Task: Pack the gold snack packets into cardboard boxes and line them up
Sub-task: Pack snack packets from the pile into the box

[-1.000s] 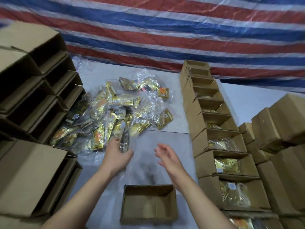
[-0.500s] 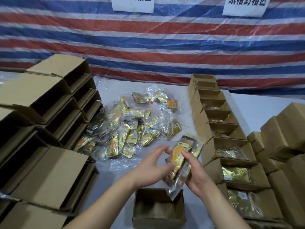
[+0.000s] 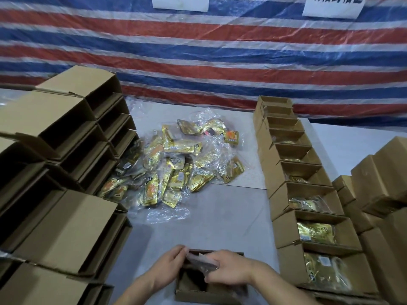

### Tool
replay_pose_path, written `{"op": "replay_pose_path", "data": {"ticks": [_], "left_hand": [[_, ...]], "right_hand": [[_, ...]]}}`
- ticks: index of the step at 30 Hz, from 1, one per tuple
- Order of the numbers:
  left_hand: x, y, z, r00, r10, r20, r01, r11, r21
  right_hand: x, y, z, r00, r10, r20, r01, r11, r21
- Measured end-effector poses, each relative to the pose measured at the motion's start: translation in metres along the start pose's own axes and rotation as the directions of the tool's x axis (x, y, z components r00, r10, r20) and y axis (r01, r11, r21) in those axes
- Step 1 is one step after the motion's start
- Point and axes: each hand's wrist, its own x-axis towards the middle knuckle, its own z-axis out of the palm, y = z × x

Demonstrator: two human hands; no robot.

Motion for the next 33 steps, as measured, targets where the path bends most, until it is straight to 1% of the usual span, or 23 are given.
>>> {"op": "replay_pose_path", "data": {"ticks": [2,5,7,10,14,16,17,18,19,20,21,22,23,25,26,27,29,31,33], "left_hand": [[-0.001,0.001,-0.001,1.000,0.022,0.002,-0.022,0.999,-0.035],[0.000,-0.002,-0.005,1.000,0.025,0.000,-0.025,0.997,-0.067],[0.001,-0.005,-0.004,1.000,0.031,-0.002,-0.031,0.997,-0.076],[0.001,-0.006,0.003,0.999,0.041,-0.018,-0.042,0.997,-0.059],[0.003,-0.014,0.009,0.995,0.073,-0.064,-0.077,0.995,-0.066],[0.002,-0.020,0.011,0.994,0.087,-0.068,-0.091,0.993,-0.073],[0.001,-0.023,0.012,0.993,0.088,-0.072,-0.093,0.993,-0.073],[0.001,-0.025,0.012,0.993,0.086,-0.081,-0.093,0.993,-0.078],[0.001,-0.026,0.012,0.992,0.084,-0.094,-0.092,0.992,-0.089],[0.002,-0.027,0.012,0.991,0.080,-0.105,-0.091,0.991,-0.101],[0.003,-0.026,0.011,0.991,0.081,-0.109,-0.093,0.990,-0.106],[0.004,-0.025,0.010,0.991,0.087,-0.104,-0.098,0.990,-0.098],[0.005,-0.025,0.009,0.991,0.092,-0.097,-0.101,0.991,-0.085],[0.006,-0.026,0.009,0.991,0.094,-0.093,-0.101,0.992,-0.074],[0.007,-0.027,0.009,0.991,0.094,-0.095,-0.102,0.992,-0.078],[0.007,-0.028,0.009,0.991,0.096,-0.097,-0.104,0.991,-0.086],[0.007,-0.030,0.011,0.991,0.100,-0.085,-0.107,0.991,-0.084],[0.007,-0.033,0.014,0.991,0.106,-0.082,-0.112,0.991,-0.068],[0.004,-0.033,0.016,0.989,0.112,-0.097,-0.119,0.991,-0.068]], "right_hand": [[0.009,0.001,0.004,0.997,0.054,0.050,-0.054,0.998,-0.012],[0.017,0.000,0.003,0.993,0.094,0.071,-0.091,0.995,-0.041],[0.022,0.004,0.006,0.987,0.127,0.096,-0.109,0.977,-0.181],[0.032,0.011,0.019,0.964,0.229,0.136,-0.143,0.875,-0.463],[0.059,0.019,0.045,0.966,0.234,0.105,-0.096,0.710,-0.698],[0.067,0.023,0.052,0.968,0.239,0.073,-0.099,0.636,-0.765],[0.068,0.024,0.053,0.967,0.250,0.051,-0.123,0.633,-0.764],[0.068,0.025,0.054,0.965,0.261,0.033,-0.154,0.663,-0.732],[0.066,0.027,0.054,0.963,0.269,0.015,-0.195,0.734,-0.650],[0.063,0.028,0.054,0.961,0.275,-0.004,-0.236,0.819,-0.523],[0.058,0.027,0.055,0.962,0.273,-0.029,-0.262,0.882,-0.392],[0.054,0.027,0.055,0.966,0.250,-0.059,-0.256,0.920,-0.298],[0.051,0.029,0.054,0.971,0.220,-0.095,-0.238,0.938,-0.253],[0.047,0.032,0.053,0.966,0.192,-0.172,-0.231,0.941,-0.247],[0.047,0.031,0.051,0.960,0.208,-0.190,-0.252,0.934,-0.254],[0.046,0.031,0.050,0.956,0.237,-0.171,-0.276,0.925,-0.262],[0.049,0.032,0.054,0.945,0.323,-0.061,-0.327,0.904,-0.275],[0.053,0.032,0.062,0.912,0.409,0.020,-0.394,0.889,-0.235],[0.056,0.027,0.068,0.883,0.468,0.022,-0.456,0.868,-0.195]]}}
